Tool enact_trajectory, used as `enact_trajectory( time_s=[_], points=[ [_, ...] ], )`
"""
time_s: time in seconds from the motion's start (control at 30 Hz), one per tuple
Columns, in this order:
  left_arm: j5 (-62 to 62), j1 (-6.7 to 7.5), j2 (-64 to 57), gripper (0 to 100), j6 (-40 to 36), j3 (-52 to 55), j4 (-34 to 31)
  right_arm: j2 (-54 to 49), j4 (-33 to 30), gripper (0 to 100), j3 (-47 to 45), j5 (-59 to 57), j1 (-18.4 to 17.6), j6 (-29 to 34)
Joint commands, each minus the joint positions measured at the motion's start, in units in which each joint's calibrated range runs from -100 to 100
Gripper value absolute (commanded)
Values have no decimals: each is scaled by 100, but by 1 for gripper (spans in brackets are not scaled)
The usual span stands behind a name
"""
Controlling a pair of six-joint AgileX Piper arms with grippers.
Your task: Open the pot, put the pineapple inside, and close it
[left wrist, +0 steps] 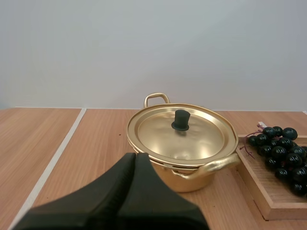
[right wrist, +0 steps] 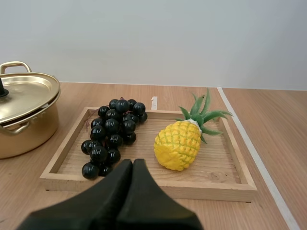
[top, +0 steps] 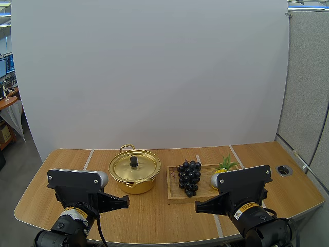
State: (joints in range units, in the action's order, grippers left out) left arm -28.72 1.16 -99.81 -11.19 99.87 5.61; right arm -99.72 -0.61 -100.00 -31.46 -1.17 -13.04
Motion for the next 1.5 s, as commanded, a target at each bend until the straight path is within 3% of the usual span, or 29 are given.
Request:
enact_trajectory(
  time_s=[0.0,0.33,0.57,0.77,1.0,1.23,1.47],
  points=[
    [130,-8,-19,0,-32,13,44,-28,-5,0,0,27,32,-40],
    [130,-8,-19,0,-32,-311,55,-28,168,0,174,24,32,-40],
    [-233,-8,-19,0,-24,-1636,-115,-28,258,0,1712,-497,32,-40],
    [-1267,-8,-19,0,-24,-2642,-115,-28,258,0,2861,-1027,32,-40],
    [-2619,-8,-19,0,-24,-3668,-115,-28,258,0,3829,-3013,32,-40],
    [-2849,-8,45,0,-24,-3998,-115,-28,286,0,4025,-4141,32,-40],
    [-2899,-8,1384,0,199,-4045,-115,623,276,0,4025,-4556,32,81]
  ],
)
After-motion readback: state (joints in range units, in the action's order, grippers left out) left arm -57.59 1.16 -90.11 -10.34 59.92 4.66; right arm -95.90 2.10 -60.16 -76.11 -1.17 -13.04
